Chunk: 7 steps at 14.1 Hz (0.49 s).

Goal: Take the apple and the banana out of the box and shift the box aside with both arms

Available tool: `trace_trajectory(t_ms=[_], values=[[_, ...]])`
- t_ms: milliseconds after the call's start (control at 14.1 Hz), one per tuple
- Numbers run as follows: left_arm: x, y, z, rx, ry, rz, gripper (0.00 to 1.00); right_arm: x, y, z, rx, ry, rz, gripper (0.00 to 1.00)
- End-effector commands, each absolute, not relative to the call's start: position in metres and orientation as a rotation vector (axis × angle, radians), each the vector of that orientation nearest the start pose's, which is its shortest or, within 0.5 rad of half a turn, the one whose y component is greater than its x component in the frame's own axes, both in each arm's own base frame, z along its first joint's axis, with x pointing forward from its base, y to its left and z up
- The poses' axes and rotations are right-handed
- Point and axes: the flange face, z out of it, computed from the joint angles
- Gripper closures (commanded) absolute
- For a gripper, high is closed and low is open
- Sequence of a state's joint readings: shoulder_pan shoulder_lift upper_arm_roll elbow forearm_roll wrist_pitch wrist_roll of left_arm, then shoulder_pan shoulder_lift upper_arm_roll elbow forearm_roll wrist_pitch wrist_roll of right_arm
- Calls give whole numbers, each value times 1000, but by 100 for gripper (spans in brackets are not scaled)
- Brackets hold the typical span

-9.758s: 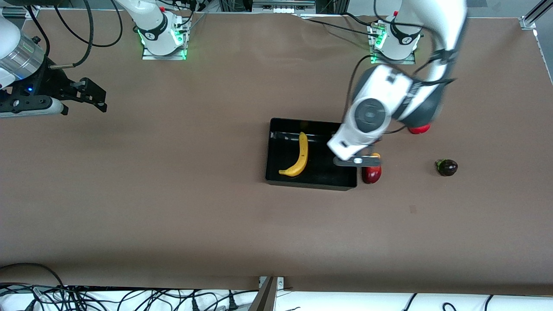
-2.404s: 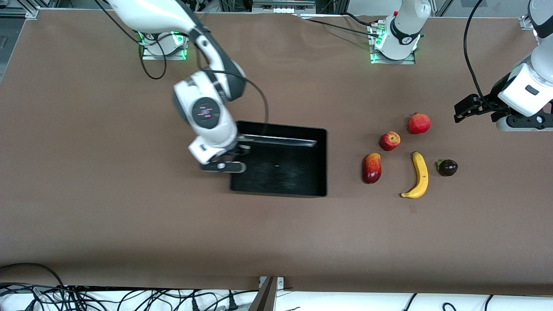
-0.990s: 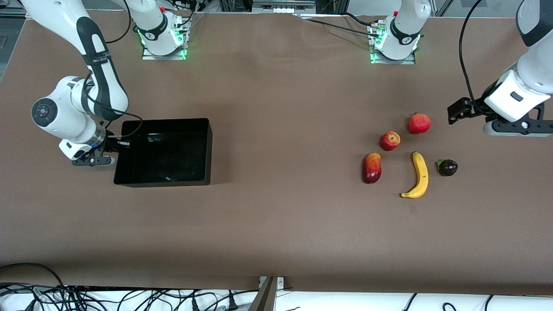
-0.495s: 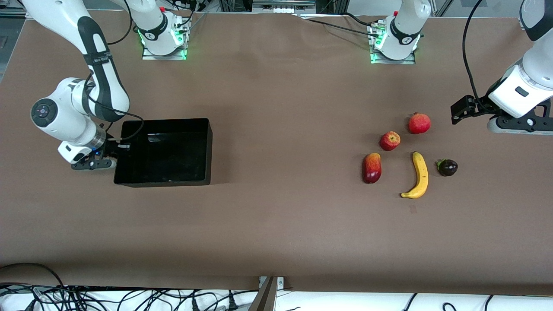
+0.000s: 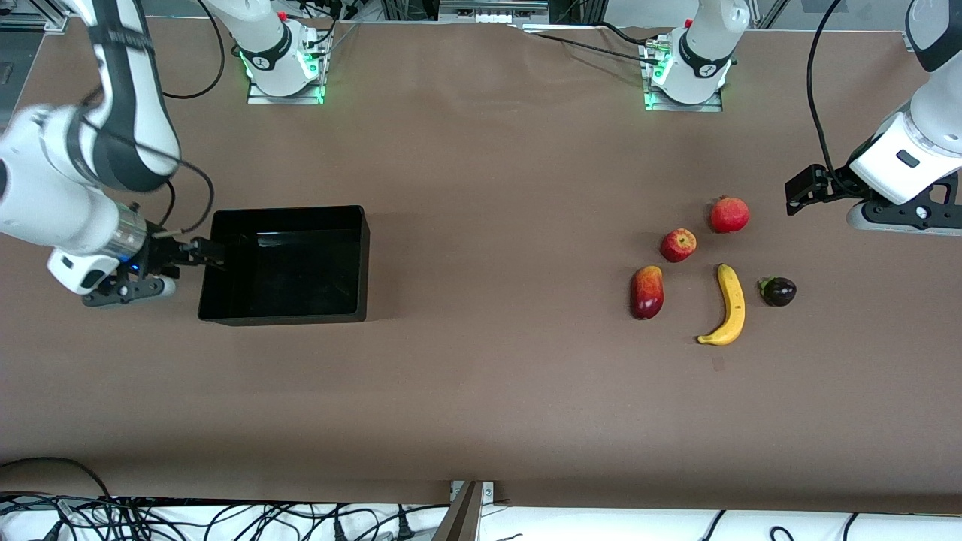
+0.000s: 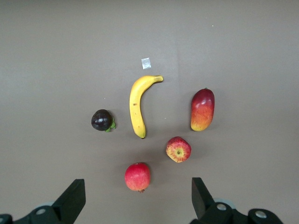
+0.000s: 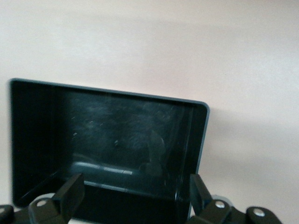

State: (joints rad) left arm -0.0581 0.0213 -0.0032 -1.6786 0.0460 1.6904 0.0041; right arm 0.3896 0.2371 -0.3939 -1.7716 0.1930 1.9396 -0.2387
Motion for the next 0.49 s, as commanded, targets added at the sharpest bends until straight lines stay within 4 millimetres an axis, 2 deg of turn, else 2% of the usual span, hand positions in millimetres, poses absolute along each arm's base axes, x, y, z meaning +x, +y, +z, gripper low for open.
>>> trace_trajectory(t_ms=[0,212,424], values=[[567,-29,576,-3076,129,14,0,602,27,506,-3070,-238,113,0],[565,-23,580,-3076,133,6,0,579,34,562,-3079,-247,150,0],[564,-32,590,-3076,138,5,0,551,28,594,-3080,-222,146,0]])
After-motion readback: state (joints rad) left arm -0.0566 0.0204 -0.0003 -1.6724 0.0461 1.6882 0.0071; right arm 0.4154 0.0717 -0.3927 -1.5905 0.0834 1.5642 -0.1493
